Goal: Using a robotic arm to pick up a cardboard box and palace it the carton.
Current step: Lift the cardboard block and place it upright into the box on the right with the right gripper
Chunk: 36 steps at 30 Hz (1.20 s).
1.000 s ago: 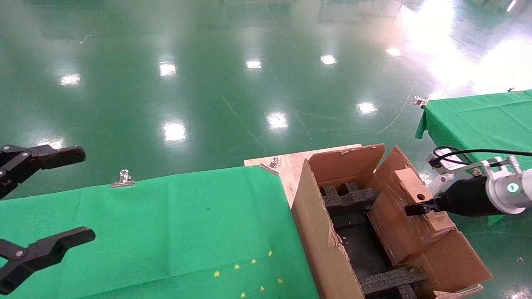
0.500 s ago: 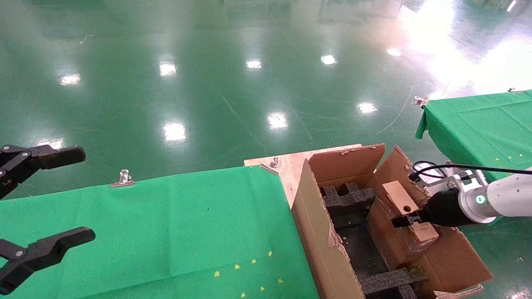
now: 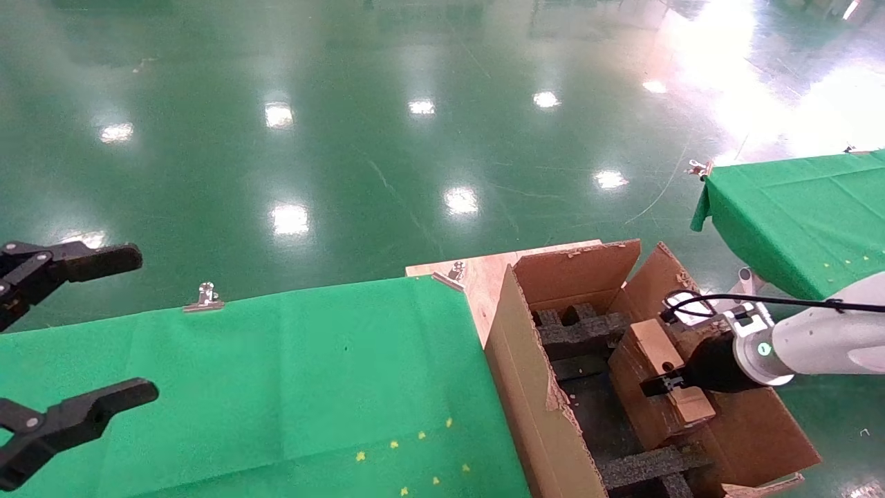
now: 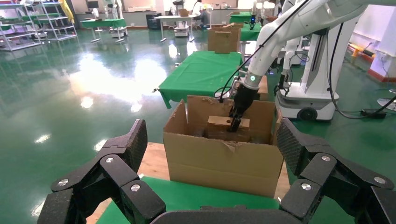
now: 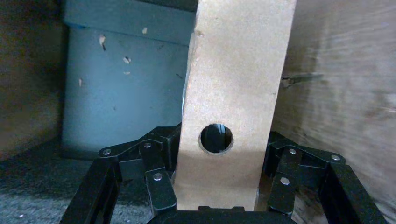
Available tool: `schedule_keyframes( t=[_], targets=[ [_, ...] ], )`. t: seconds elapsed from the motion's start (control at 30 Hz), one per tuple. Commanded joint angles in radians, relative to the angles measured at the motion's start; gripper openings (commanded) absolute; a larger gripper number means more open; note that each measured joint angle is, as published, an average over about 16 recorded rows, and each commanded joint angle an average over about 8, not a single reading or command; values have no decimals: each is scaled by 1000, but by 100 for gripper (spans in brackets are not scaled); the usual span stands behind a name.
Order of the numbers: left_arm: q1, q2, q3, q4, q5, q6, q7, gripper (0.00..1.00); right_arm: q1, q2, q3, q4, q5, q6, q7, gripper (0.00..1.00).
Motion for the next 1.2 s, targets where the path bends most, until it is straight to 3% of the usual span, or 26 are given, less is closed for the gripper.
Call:
schedule_keyframes(
  t=[0.03,0.23,0.27,0.5,0.53,1.2],
  targets=[
    [0,0,0,0,0,0,0,100,-20,-18,3,-25,7,1,-13,0],
    [0,0,0,0,0,0,0,100,-59,-64,17,-101,30,-12,-51,0],
    [0,0,0,0,0,0,0,100,-63,-69,20,-111,33,-15,-57,6],
    [0,0,0,0,0,0,0,100,-78,-86,30,-149,48,-34,-76,94],
    [0,0,0,0,0,0,0,100,-79,-87,31,-150,49,-35,-76,100],
    [0,0,0,0,0,0,0,100,-58,-71,27,-137,43,-38,-69,100]
  ],
)
